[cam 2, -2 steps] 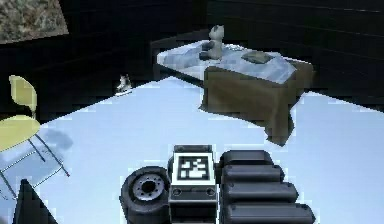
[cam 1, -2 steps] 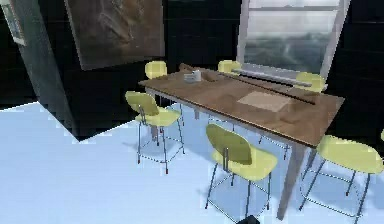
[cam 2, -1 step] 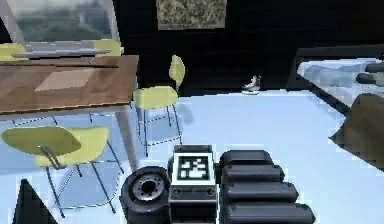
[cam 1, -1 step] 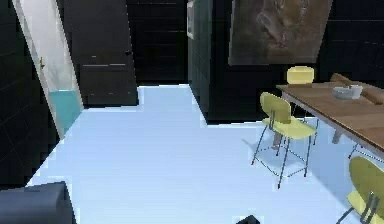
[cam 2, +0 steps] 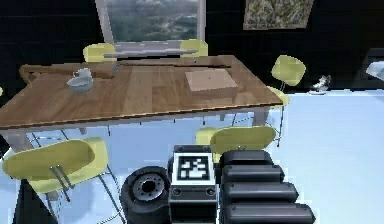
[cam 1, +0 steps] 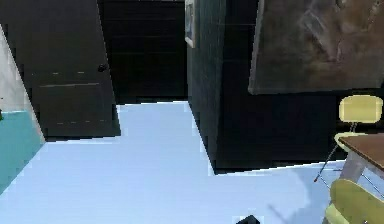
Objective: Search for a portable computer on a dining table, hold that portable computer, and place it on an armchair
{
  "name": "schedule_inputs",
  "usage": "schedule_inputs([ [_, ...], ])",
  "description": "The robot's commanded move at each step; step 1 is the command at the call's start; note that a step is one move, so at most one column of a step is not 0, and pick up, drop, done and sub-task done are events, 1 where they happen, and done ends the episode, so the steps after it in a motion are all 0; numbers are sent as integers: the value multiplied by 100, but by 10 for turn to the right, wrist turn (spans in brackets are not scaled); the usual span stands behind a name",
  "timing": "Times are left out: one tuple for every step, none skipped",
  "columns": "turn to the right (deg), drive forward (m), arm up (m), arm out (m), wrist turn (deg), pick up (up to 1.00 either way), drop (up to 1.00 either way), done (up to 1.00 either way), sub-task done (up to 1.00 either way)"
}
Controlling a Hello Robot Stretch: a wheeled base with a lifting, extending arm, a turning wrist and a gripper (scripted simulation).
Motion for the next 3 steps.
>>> schedule_inputs([
  [-90,0,0,0,0,0,0,0,0],
  [0,35,0,0,0,0,0,0,0],
  [-450,0,0,0,0,0,0,0,0],
])
